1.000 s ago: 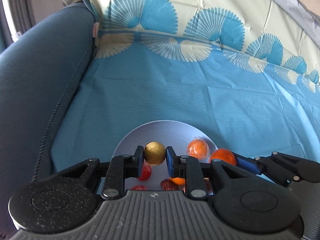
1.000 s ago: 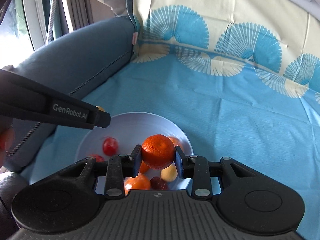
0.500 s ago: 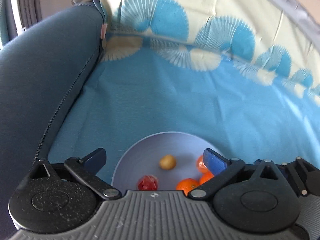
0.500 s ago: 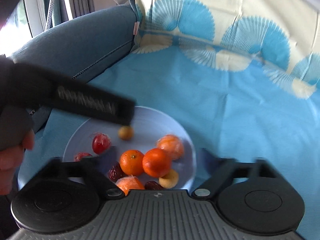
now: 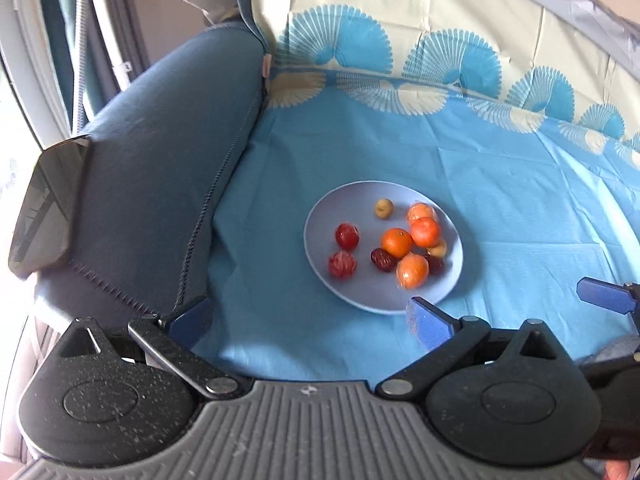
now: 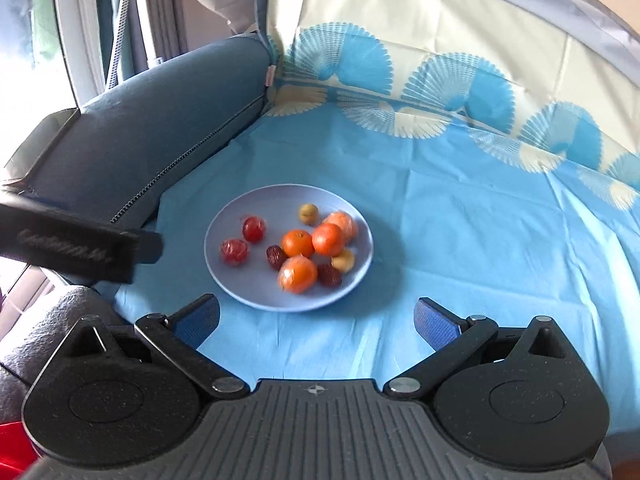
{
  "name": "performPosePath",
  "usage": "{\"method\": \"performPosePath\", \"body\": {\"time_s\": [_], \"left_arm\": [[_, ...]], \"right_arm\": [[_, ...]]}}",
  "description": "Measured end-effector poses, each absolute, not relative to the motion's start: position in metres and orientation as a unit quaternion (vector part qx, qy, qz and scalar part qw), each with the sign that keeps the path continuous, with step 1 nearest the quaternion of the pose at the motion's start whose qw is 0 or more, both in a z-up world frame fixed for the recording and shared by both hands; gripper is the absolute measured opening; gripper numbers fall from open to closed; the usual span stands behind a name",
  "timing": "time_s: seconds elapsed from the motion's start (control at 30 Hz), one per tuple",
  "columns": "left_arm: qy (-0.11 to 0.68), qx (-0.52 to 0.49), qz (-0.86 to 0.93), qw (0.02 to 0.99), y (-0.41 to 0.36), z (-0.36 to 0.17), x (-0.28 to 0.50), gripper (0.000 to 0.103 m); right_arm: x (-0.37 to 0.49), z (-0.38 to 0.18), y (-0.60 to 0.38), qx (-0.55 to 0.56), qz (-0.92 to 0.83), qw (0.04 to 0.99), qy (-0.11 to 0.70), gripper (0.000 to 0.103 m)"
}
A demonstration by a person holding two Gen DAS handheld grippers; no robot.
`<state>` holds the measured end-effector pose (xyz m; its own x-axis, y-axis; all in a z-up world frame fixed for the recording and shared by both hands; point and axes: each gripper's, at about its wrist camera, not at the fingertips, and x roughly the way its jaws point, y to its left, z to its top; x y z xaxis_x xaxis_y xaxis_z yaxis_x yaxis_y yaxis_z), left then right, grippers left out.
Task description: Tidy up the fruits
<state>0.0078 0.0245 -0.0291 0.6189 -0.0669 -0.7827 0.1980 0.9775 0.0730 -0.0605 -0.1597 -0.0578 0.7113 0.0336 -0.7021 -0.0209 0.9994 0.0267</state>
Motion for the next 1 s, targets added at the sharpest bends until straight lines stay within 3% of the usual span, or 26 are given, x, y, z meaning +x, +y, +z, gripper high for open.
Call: {"method": "performPosePath", "body": {"time_s": [0.4, 1.0], "left_arm": [[0.407, 0.062, -0.085, 0.907, 0.025, -0.001, -0.043, 0.103], [0.405, 0.070, -0.074, 0.908, 0.026, 0.007, -0.050, 0.103]], "right_arm": [[-0.113, -0.033, -0.158, 0.019, -0.014, 0.933, 0.358, 0.102], [-0.131, -0.019, -0.154, 0.007, -0.014, 0.941, 0.338, 0.102]]}}
